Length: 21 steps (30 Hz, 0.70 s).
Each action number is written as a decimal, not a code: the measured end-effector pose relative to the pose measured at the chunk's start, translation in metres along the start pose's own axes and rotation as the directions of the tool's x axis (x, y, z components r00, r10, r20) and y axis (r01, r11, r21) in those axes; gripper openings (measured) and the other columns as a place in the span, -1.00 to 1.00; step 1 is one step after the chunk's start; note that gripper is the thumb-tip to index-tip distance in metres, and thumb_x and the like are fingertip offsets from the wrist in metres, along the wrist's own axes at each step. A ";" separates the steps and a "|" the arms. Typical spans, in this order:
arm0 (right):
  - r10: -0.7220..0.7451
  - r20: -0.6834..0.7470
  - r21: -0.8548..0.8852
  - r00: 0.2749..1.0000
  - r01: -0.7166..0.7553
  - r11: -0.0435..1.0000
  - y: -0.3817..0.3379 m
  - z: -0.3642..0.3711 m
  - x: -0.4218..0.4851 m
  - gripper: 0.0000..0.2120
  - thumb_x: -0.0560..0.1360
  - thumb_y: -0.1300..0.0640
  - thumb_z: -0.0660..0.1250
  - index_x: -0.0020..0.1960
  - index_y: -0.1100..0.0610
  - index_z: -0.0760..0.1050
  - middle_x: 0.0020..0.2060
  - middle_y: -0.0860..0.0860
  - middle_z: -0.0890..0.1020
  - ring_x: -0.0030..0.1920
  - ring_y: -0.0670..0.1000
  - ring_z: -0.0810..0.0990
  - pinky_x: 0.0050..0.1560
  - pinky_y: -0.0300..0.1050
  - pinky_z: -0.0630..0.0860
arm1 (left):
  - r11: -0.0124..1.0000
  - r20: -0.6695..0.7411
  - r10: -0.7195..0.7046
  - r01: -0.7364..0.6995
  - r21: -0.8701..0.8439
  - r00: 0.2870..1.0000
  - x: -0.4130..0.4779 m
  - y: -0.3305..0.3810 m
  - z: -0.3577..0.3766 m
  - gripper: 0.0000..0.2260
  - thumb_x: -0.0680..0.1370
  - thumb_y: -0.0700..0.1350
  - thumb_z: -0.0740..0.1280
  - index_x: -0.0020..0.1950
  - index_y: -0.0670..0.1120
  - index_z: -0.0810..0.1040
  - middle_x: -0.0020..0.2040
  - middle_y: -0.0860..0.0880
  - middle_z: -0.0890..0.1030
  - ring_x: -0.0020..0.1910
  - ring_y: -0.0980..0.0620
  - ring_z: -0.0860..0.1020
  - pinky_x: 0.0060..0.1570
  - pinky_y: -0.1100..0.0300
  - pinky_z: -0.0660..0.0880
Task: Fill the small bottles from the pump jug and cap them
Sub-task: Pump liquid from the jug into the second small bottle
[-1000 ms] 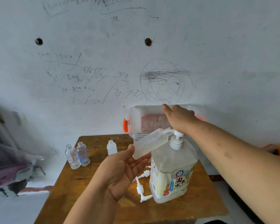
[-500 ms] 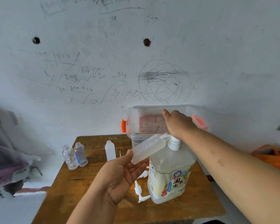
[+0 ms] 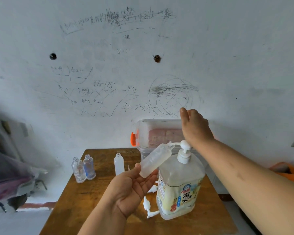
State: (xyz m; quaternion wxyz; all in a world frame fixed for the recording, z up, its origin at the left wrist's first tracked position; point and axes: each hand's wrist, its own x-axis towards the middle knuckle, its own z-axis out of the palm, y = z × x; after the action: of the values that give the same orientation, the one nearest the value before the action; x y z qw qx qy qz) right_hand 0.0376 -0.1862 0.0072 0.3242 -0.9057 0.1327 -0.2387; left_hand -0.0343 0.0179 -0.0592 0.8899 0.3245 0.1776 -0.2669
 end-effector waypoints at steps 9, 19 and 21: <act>-0.133 -0.095 0.061 0.987 0.139 0.988 -0.013 -0.017 -0.035 -0.63 0.61 -0.11 0.07 0.25 0.08 0.42 0.24 0.03 0.50 0.35 0.10 0.30 0.27 0.05 0.36 | 0.999 0.029 0.005 -0.004 -0.039 1.000 0.001 0.000 -0.009 -0.79 0.63 -0.20 0.22 0.21 -0.30 0.42 0.00 -0.44 0.63 0.06 -0.30 0.62 0.00 -0.17 0.57; -0.549 -0.161 0.078 0.820 0.565 0.822 -0.028 0.001 -0.105 -0.60 0.53 -0.20 0.15 0.19 0.06 0.41 0.05 -0.09 0.49 0.03 -0.14 0.46 -0.05 -0.44 0.43 | 0.987 0.073 0.031 -0.019 -0.160 0.997 -0.003 0.016 -0.036 -0.70 0.64 -0.13 0.21 0.31 -0.27 0.39 0.06 -0.41 0.62 -0.05 -0.25 0.66 -0.11 -0.17 0.60; -0.584 -0.109 0.077 0.805 0.592 0.802 -0.031 0.016 -0.119 -0.62 0.51 -0.19 0.18 0.18 0.05 0.39 0.00 -0.12 0.48 -0.08 -0.25 0.41 -0.17 -0.58 0.37 | 0.984 0.096 0.026 -0.008 -0.176 0.995 -0.003 0.021 -0.046 -0.66 0.64 -0.10 0.20 0.34 -0.28 0.39 0.08 -0.38 0.62 -0.10 -0.24 0.68 -0.11 -0.12 0.62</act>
State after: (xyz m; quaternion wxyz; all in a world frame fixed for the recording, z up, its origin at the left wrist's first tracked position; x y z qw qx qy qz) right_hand -0.0528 -0.1069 -0.0249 0.2769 -0.8731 -0.1547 -0.3703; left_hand -0.0308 0.0635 -0.0809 0.9248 0.2332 0.1539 -0.2583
